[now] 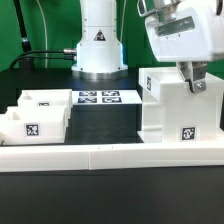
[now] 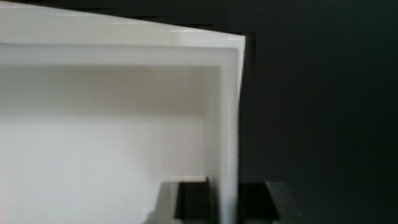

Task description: Assemble drawer

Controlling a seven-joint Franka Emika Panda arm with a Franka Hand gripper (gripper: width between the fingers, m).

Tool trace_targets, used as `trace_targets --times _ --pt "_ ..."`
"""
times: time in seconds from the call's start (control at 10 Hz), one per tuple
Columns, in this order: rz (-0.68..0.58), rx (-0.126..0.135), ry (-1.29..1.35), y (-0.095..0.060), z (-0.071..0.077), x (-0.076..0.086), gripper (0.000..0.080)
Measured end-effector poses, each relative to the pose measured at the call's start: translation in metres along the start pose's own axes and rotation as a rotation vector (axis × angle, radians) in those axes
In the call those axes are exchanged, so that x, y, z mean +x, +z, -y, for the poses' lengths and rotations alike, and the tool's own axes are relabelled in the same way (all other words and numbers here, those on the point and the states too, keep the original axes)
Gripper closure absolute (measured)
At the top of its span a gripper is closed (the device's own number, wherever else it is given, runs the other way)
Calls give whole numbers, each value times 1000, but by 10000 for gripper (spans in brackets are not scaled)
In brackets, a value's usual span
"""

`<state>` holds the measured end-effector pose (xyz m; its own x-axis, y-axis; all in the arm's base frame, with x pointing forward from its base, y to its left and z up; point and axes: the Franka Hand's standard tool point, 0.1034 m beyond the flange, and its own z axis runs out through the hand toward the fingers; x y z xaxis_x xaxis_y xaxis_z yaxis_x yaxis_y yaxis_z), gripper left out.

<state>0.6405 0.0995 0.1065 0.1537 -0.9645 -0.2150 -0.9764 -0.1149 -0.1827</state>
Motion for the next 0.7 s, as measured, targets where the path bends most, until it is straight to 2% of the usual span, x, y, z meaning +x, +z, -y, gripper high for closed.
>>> trace_targets --times 0.1,0.2,0.3,0.4,0.5,0.6,0.7 --pt "0 -1 -4 0 0 0 747" --pt "0 -1 -6 1 -1 -1 571" --pt "1 -2 -8 1 -1 -1 571" --pt "1 -2 -8 1 -1 -1 434" --pt "1 -2 -9 1 -1 -1 434" --pt "1 -2 -9 1 -1 -1 238" --pt "1 -2 -10 1 -1 -1 177"
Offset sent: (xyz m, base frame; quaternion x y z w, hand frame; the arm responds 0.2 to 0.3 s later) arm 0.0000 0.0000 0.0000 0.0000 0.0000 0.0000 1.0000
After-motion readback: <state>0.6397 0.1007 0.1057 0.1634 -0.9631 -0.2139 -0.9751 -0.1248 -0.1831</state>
